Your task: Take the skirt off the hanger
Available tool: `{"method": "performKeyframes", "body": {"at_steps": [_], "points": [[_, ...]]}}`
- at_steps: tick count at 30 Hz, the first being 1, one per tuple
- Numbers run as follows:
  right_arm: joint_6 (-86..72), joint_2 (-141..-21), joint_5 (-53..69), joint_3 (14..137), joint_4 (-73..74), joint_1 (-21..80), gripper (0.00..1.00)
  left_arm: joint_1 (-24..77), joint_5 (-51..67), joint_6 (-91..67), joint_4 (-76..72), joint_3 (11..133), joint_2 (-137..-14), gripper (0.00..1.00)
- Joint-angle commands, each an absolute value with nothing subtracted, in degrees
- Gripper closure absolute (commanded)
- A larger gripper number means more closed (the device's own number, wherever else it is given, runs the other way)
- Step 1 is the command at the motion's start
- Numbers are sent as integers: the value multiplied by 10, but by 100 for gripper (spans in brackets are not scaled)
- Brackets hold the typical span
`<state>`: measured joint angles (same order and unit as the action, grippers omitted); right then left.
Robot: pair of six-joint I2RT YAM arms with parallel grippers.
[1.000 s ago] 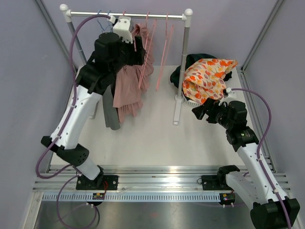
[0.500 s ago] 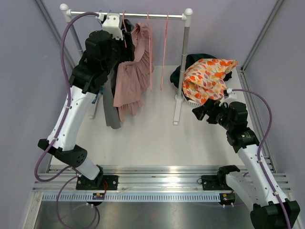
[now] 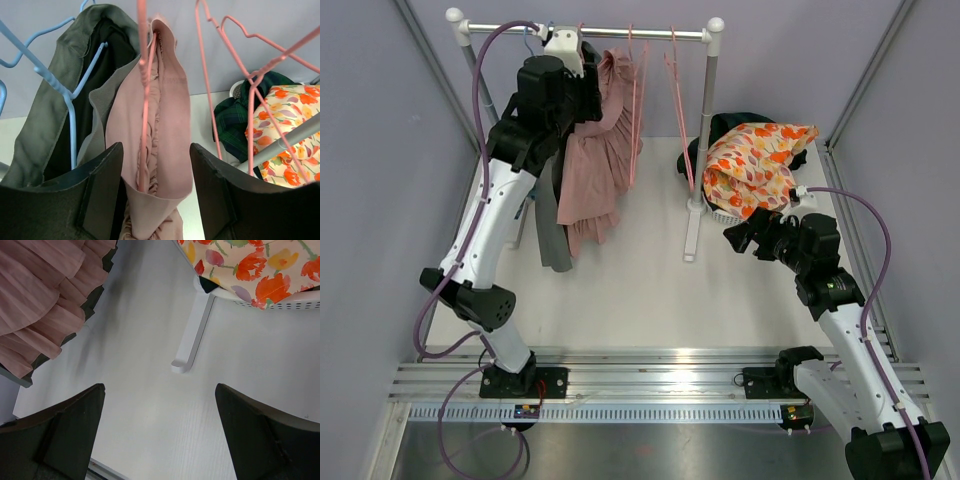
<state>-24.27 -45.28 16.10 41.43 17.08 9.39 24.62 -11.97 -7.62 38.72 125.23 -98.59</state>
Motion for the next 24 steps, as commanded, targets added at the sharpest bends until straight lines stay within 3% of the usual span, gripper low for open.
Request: {"method": "performKeyframes", "body": {"at_steps": [1,15,20,22,24], "points": [[-243,-451,163,414,166,98,1,234,-102,-83,345,1267,-986,42],[-240,-470,163,412,154,98,1,221,-46,-95,328,1302,-1045,49],[-240,-472,163,410,155,98,1,221,-47,-104,325,1325,-1068,70],[-240,-474,163,411,154,98,0,221,-56,-111,327,1336,-1073,95],[-240,-473,164,412,153,98,0,221,-57,-114,333,1348,-1078,100]]}}
